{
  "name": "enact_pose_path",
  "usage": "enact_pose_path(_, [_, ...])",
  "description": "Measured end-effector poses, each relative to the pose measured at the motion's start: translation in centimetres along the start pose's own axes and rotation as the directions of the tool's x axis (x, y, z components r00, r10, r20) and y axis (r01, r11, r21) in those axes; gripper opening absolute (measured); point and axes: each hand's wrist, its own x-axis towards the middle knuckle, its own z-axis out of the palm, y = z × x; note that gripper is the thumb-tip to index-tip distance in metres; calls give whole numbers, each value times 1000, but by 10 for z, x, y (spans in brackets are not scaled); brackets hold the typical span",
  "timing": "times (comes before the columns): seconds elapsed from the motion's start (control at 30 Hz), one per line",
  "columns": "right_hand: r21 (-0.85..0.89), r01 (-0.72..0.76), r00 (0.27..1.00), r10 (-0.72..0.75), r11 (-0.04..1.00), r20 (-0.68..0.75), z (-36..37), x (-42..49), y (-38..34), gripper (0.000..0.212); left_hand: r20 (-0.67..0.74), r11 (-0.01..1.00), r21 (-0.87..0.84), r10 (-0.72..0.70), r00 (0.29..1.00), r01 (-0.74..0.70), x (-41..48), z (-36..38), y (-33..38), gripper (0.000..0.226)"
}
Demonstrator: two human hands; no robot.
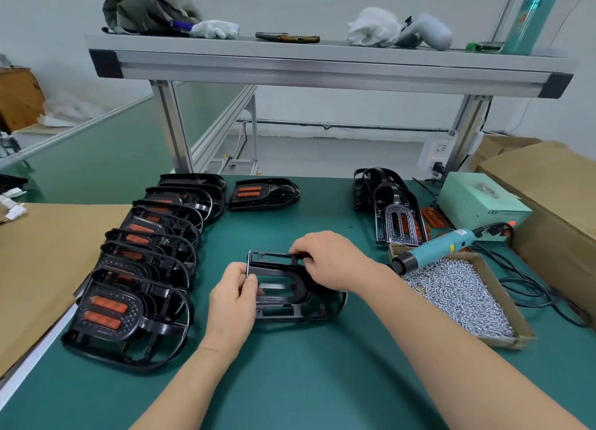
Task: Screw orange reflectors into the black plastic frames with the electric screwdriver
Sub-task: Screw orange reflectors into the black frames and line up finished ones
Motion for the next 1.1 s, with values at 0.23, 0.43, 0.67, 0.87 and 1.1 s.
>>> enact_pose_path(0.23, [-45,1,994,4,999,110,4,0,4,40,-55,994,96,49,997,-44,-3,-1,5,34])
enact_pose_path(0.43, [-47,7,983,2,999,185,11,0,3,33,122,954,253,132,984,-160,-3,-1,5,34])
enact_pose_path(0.67, [194,-83,996,87,977,-8,-29,5,40,28,152,959,222,147,977,-178,-1,-2,2,33])
enact_pose_path(0.87, [321,-436,748,537,841,-391,-64,14,131,36,196,965,190,143,970,-181,-2,-1,-1,40])
enact_pose_path(1.1, [166,-750,601,764,640,-234,-68,15,217,33,192,964,193,144,971,-181,0,0,-2,36])
